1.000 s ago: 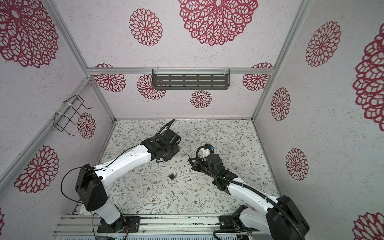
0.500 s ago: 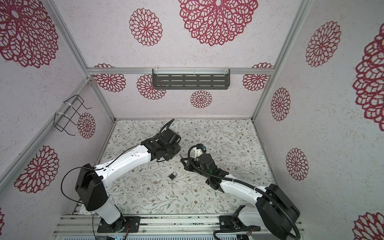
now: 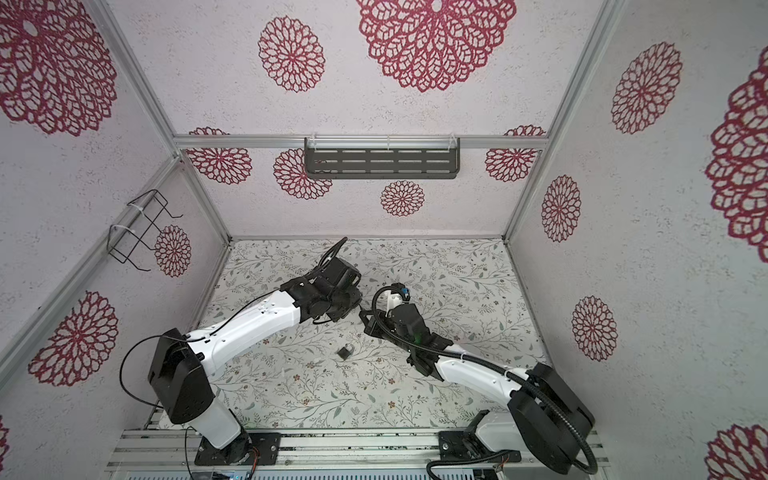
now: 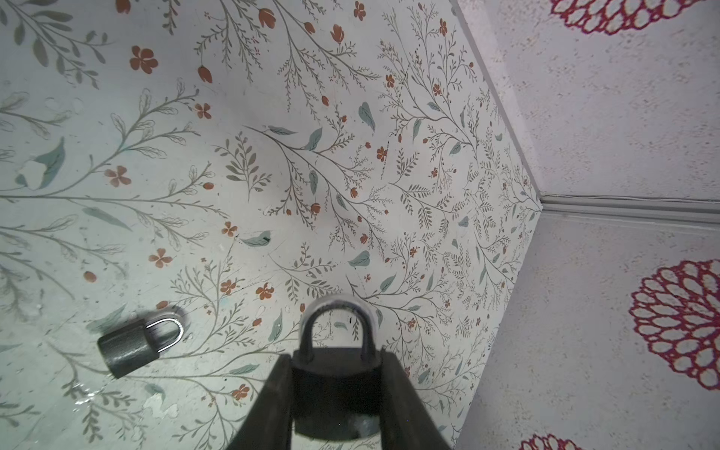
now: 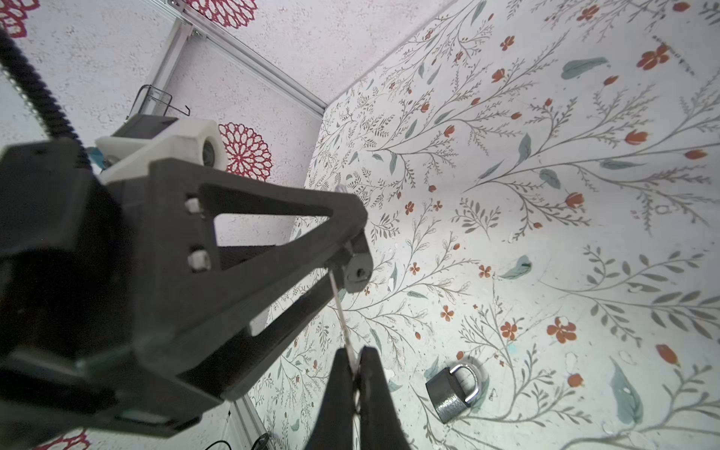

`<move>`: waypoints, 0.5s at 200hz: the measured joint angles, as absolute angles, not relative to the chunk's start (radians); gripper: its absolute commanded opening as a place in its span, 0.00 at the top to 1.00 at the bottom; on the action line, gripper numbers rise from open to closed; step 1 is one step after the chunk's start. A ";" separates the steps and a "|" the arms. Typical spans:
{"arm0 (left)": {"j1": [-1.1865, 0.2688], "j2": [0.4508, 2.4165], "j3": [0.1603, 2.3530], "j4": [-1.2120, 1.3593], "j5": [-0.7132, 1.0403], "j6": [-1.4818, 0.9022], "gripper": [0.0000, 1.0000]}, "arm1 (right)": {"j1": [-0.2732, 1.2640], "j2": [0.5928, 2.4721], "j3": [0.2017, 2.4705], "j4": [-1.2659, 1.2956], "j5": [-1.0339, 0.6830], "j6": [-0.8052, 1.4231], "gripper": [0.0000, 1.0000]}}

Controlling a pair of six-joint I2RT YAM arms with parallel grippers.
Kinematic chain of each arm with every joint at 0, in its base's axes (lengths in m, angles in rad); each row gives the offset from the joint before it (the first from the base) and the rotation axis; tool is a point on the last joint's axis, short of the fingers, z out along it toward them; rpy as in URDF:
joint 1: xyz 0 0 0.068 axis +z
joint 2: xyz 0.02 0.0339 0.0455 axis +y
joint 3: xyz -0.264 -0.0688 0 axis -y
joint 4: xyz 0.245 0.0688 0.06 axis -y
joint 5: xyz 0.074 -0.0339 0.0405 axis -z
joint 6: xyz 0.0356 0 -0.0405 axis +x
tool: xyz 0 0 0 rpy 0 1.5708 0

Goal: Unlock with the key

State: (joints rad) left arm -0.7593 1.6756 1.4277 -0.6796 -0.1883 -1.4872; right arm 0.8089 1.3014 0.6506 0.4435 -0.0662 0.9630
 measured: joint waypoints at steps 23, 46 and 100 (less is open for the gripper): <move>-0.759 1.670 1.428 -0.676 -0.188 -1.486 1.00 | 0.812 1.301 0.651 0.443 -0.062 0.960 1.00; -0.759 1.664 1.428 -0.667 -0.188 -1.486 1.00 | 0.827 1.293 0.651 0.430 -0.038 0.941 1.00; -0.767 1.659 1.428 -0.655 -0.189 -1.486 1.00 | 0.831 1.286 0.651 0.384 -0.016 0.927 1.00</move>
State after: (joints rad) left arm -0.7670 1.6592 1.4277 -0.6552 -0.1890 -1.4864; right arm 0.8307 1.2861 0.6506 0.3840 -0.0162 0.9272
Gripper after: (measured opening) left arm 0.342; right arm 0.052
